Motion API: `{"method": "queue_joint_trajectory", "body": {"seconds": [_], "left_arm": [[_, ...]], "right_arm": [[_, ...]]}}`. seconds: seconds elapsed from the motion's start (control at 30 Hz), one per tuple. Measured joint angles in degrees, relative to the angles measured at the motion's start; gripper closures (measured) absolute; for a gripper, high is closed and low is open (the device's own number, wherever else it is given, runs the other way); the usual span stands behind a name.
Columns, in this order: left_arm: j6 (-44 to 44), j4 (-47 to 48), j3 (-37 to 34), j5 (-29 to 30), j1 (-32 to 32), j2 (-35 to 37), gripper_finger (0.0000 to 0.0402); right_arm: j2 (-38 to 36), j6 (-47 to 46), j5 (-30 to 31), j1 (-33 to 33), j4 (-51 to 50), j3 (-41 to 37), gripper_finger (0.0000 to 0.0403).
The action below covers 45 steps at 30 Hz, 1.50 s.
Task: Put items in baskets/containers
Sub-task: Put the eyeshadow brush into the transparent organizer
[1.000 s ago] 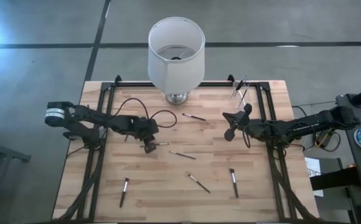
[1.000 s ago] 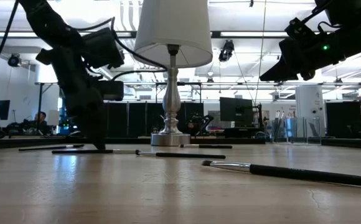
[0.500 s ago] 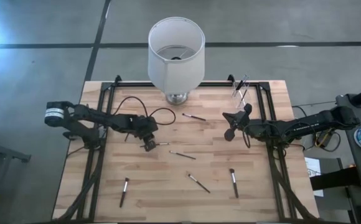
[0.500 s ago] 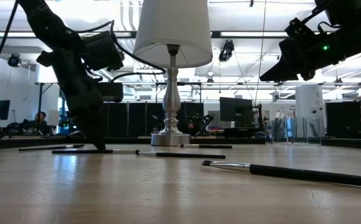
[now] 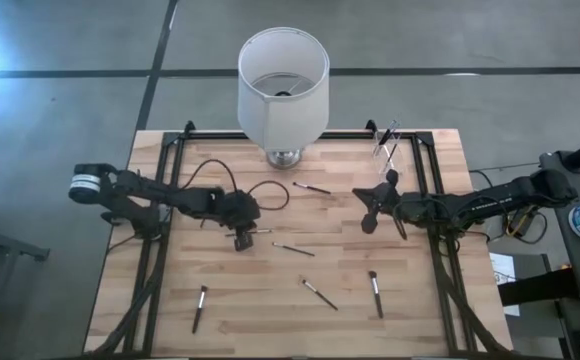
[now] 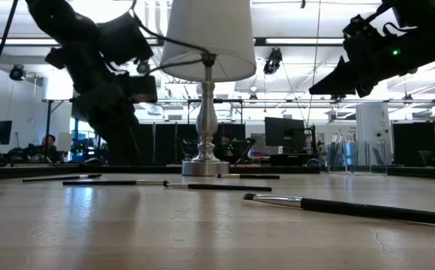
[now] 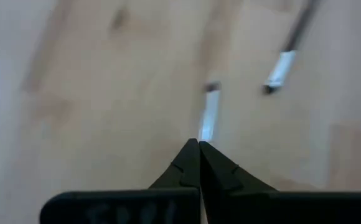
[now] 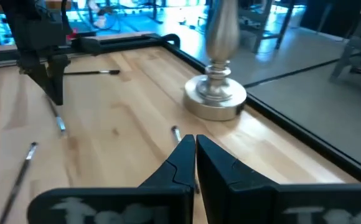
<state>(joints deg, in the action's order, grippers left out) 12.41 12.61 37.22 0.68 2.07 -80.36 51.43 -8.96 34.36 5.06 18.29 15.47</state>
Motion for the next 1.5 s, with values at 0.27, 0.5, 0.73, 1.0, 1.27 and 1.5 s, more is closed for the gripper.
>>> {"method": "queue_joint_trajectory", "body": {"seconds": [0.27,0.5,0.73,1.0,1.27,1.5], "left_arm": [[0.76,-9.89,-1.06,4.87,-8.21,-0.97,0.0401],[-0.44,-13.13,-0.71,8.44,-11.72,-2.83,0.0365],[-3.68,-19.66,-0.48,8.14,-12.05,-8.65,0.0321],[-8.59,-19.94,2.21,8.67,-11.94,-15.12,0.0319],[-9.62,-19.91,3.21,10.73,-12.0,-17.39,0.0334],[-9.8,-16.84,3.2,10.97,-11.89,-16.41,0.0394]], "right_arm": [[6.05,0.1,0.1,1.36,1.15,1.81,0.0394],[13.42,1.64,0.11,1.33,2.1,5.5,0.0394],[19.52,4.06,0.12,1.32,2.22,9.24,0.0394],[21.71,4.19,0.14,1.33,2.0,10.44,0.0394],[21.08,4.1,0.09,1.53,2.0,10.22,0.0394],[21.08,3.94,0.01,1.95,2.02,10.22,0.0394]]}}
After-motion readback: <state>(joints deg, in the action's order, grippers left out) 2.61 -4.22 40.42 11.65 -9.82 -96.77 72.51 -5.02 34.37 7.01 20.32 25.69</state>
